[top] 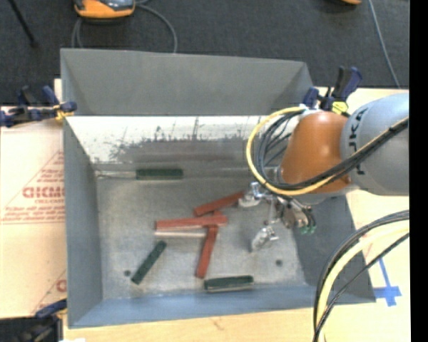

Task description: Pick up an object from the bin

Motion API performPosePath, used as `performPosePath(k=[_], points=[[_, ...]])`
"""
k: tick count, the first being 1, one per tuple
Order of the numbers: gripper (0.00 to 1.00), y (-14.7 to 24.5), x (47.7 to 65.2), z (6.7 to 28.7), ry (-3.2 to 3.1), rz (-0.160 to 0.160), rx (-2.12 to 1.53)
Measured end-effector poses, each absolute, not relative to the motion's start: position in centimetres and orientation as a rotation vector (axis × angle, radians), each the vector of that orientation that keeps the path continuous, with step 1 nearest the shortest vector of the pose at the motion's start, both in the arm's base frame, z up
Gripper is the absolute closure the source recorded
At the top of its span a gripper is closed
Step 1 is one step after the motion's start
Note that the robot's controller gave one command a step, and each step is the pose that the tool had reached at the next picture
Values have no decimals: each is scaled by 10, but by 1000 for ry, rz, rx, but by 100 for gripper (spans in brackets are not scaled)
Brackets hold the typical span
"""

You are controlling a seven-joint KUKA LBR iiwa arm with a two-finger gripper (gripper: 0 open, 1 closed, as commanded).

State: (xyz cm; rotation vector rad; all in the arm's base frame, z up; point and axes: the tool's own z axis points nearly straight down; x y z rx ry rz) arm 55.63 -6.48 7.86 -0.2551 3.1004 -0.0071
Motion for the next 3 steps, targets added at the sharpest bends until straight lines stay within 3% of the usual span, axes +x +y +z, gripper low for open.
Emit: performPosePath(k=[1,2,3], points=[[0,-65,556,78,3103,-7,-256],[0,-42,597,77,3129,-12,-286],[0,-17,604,82,3111,-4,-332]])
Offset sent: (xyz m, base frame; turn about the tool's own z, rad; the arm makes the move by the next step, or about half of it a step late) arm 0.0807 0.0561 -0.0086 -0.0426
